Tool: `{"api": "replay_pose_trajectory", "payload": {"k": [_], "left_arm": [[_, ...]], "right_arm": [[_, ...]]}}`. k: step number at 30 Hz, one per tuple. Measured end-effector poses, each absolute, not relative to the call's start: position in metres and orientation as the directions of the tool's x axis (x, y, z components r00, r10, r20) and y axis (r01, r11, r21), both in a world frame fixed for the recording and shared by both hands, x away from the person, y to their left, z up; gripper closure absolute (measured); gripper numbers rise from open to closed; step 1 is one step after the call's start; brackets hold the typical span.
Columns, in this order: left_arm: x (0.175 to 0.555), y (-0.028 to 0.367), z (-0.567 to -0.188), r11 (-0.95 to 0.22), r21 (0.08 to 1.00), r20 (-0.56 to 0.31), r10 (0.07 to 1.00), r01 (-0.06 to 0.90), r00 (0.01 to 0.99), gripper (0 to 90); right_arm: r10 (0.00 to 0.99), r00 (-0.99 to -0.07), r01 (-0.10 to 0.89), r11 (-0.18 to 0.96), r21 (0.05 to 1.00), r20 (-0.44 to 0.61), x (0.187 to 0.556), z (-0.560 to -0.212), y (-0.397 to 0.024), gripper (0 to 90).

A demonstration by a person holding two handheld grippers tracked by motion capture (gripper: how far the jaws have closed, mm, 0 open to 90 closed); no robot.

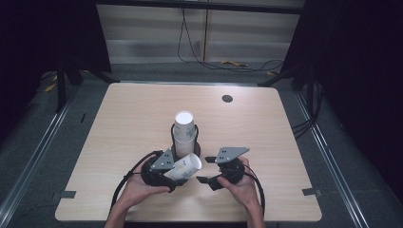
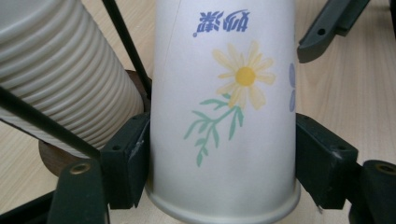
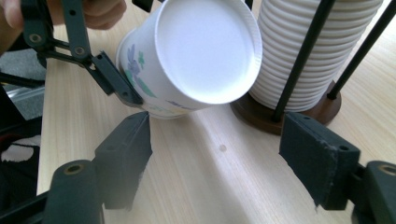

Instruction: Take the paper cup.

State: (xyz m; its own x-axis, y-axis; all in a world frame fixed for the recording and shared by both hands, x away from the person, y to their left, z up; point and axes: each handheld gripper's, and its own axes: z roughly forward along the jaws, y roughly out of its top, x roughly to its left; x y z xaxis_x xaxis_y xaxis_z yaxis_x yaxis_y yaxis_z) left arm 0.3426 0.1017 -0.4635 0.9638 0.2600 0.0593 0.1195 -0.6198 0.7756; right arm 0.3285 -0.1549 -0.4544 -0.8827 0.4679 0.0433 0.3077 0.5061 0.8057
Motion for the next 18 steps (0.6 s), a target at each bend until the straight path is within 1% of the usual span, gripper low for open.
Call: {"api": "replay_pose_trajectory", "payload": {"k": [6,11,18], "left_arm": [[0.3424,0.0973,-0.4659,-0.662,0.742,0.068,0.232,0.107,0.970,27.4],[0.3418,0.0948,-0.4653,-0.684,0.722,0.065,0.215,0.103,0.974,27.8],[0.3411,0.0940,-0.4631,-0.716,0.692,0.075,0.200,0.094,0.977,28.1]], "right_arm": [[0.453,-0.890,0.315,0.533,0.785,0.049,0.3285,-0.4542,-0.1540,25.4],[0.448,-0.893,0.317,0.579,0.751,0.032,0.3301,-0.4549,-0.1513,24.1],[0.429,-0.903,0.313,0.600,0.736,0.033,0.3314,-0.4544,-0.1494,26.2]]}}
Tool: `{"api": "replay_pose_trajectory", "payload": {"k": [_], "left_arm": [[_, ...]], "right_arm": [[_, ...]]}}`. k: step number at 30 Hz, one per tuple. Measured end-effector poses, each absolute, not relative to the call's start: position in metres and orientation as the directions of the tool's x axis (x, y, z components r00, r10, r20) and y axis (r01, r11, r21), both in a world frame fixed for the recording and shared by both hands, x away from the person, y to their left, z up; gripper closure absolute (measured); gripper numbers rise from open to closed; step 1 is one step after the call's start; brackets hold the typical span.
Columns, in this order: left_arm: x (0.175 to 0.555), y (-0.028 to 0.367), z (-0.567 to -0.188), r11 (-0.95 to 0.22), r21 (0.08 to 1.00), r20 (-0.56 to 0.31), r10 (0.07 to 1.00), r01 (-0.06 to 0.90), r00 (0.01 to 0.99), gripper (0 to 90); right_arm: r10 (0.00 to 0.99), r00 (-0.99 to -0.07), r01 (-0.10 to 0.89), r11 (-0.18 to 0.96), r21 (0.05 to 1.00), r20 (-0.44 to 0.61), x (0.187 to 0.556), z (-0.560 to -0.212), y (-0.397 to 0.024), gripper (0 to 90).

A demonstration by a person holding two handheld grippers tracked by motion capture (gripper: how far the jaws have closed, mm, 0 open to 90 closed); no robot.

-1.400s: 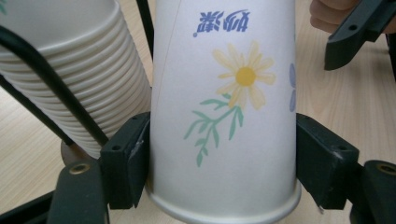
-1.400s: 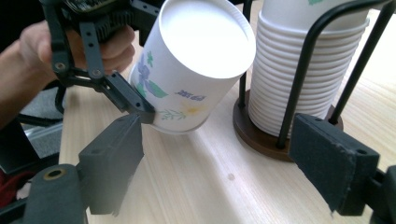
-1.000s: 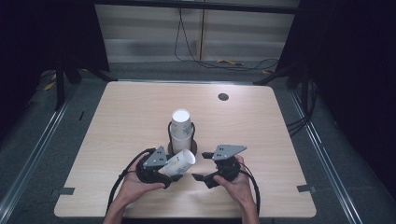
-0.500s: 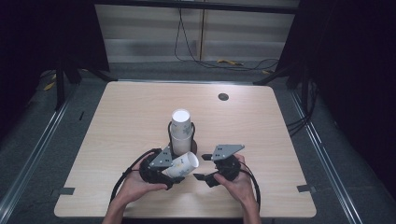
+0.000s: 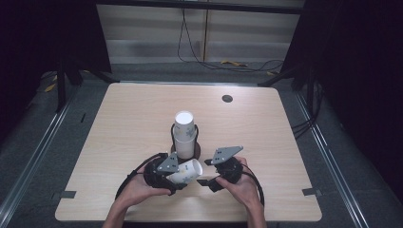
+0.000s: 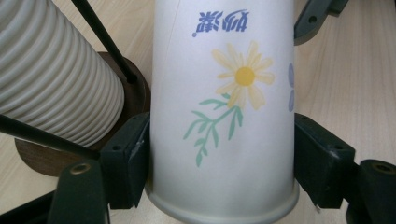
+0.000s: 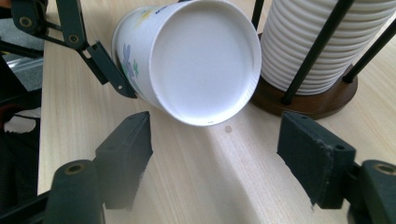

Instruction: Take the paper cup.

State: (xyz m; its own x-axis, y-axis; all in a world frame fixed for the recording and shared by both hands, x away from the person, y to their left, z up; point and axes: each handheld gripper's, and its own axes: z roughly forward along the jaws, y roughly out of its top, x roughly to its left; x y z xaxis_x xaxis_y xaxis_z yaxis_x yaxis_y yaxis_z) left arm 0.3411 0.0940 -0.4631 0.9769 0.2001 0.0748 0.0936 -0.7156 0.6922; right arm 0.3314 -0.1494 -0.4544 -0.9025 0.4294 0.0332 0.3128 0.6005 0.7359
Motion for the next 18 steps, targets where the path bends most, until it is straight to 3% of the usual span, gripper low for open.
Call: {"api": "replay_pose_trajectory", "payload": {"k": [18], "left_arm": [[0.3416,0.0858,-0.4599,-0.776,0.630,0.104,0.143,0.046,0.984,28.5]], "right_arm": [[0.353,-0.933,0.299,0.664,0.685,0.066,0.3373,-0.4543,-0.1405,31.7]]}}
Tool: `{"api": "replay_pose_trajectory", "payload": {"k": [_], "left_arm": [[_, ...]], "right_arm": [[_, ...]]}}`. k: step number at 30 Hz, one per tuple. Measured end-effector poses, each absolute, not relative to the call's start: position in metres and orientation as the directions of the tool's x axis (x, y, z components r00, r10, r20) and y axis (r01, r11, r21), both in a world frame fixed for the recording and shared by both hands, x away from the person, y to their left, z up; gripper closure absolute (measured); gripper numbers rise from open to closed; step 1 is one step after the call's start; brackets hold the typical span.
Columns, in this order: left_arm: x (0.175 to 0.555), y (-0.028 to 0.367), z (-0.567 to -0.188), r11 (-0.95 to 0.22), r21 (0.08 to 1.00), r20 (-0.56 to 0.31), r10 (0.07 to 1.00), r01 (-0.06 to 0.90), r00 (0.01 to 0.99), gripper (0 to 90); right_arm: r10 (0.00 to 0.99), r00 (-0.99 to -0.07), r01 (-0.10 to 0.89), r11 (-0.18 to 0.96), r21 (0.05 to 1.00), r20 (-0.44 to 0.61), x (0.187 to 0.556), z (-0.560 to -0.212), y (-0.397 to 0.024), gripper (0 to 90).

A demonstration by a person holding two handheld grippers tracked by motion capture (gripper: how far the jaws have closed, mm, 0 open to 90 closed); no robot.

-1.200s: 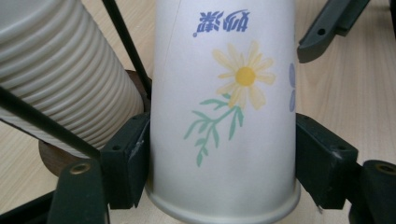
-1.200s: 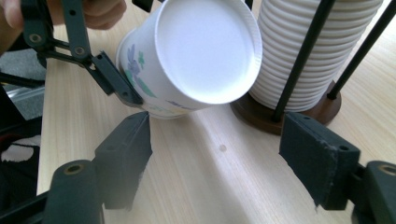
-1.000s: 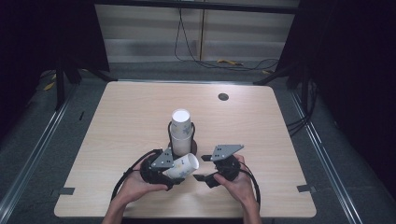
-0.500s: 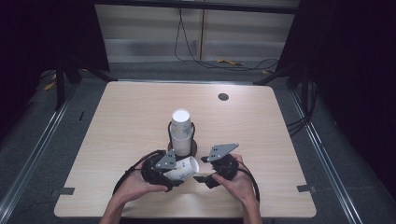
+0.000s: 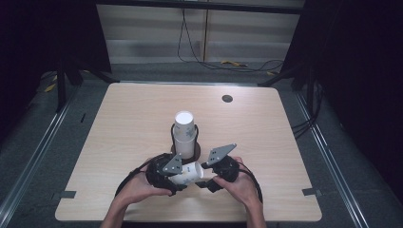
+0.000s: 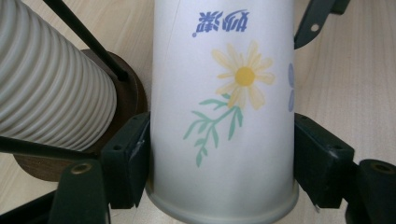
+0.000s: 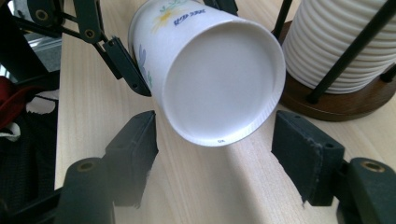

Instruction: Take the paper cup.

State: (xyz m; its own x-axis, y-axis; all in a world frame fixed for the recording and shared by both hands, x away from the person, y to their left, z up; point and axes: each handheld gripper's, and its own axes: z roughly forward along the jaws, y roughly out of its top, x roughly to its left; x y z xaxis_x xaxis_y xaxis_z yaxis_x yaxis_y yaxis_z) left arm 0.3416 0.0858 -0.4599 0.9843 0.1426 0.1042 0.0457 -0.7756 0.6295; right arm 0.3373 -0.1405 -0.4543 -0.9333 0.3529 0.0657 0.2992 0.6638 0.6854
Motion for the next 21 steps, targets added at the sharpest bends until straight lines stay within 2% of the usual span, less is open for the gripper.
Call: {"api": "replay_pose_trajectory", "payload": {"k": [9,14,21], "left_arm": [[0.3408,0.0816,-0.4613,-0.789,0.614,0.114,0.124,0.029,0.986,28.5],[0.3394,0.0800,-0.4619,-0.790,0.613,0.112,0.117,0.024,0.987,29.0],[0.3386,0.0773,-0.4624,-0.795,0.607,0.117,0.100,0.008,0.988,29.2]], "right_arm": [[0.342,-0.938,0.296,0.700,0.650,0.058,0.3391,-0.4534,-0.1368,35.4],[0.327,-0.942,0.294,0.705,0.646,0.072,0.3408,-0.4526,-0.1343,29.3],[0.313,-0.946,0.291,0.720,0.630,0.079,0.3428,-0.4517,-0.1310,25.8]]}}
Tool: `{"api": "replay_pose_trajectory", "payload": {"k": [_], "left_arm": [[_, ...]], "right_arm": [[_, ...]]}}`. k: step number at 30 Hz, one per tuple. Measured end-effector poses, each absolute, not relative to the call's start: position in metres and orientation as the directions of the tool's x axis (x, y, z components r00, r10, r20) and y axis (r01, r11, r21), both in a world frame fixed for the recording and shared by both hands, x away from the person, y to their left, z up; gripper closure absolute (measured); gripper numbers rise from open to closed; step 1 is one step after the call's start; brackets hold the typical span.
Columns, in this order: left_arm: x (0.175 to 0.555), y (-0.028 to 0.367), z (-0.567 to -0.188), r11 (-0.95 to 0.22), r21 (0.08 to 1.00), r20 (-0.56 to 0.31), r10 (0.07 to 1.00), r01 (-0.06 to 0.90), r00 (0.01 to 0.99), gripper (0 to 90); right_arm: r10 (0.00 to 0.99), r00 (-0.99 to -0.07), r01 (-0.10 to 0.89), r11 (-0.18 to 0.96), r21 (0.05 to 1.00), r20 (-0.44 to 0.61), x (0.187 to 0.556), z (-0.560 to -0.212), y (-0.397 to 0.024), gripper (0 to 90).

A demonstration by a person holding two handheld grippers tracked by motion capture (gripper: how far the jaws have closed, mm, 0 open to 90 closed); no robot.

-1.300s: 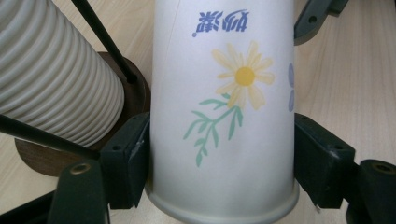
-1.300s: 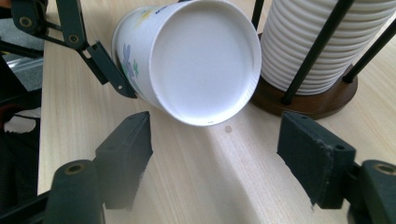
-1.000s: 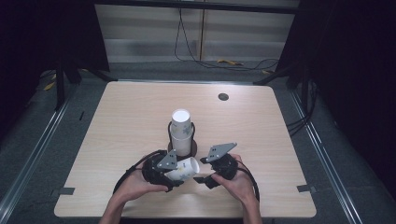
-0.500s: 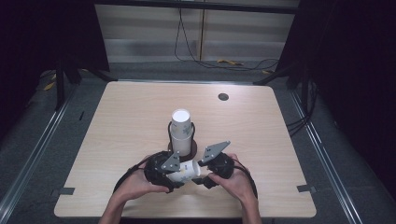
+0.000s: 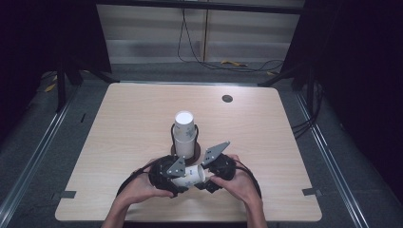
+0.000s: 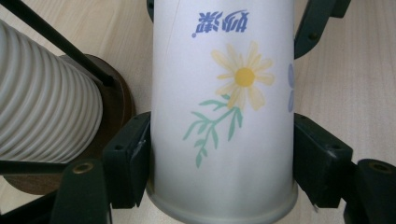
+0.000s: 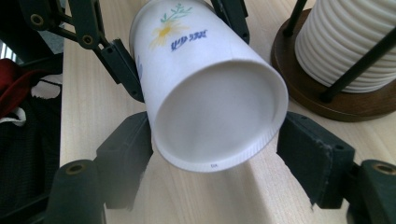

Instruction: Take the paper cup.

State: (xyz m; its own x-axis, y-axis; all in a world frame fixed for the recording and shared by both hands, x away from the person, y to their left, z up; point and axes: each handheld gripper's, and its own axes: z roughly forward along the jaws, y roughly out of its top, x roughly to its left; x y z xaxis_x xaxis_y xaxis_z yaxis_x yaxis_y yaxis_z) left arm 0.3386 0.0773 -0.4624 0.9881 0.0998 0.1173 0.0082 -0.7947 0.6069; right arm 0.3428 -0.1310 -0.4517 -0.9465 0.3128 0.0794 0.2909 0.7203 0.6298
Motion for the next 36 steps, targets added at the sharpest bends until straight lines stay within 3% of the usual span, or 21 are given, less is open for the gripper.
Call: {"api": "replay_pose_trajectory", "payload": {"k": [11,20,36], "left_arm": [[0.337,0.072,-0.463,-0.802,0.597,0.123,0.084,-0.006,0.989,29.0],[0.337,0.073,-0.462,-0.800,0.600,0.119,0.071,-0.015,0.990,28.8],[0.338,0.084,-0.462,-0.725,0.688,0.101,0.111,0.011,0.989,21.0]], "right_arm": [[0.287,-0.952,0.286,0.721,0.631,0.104,0.346,-0.450,-0.129,23.7],[0.255,-0.958,0.281,0.723,0.631,0.134,0.347,-0.451,-0.129,31.7],[0.246,-0.959,0.276,0.689,0.670,0.142,0.345,-0.446,-0.131,35.2]]}}
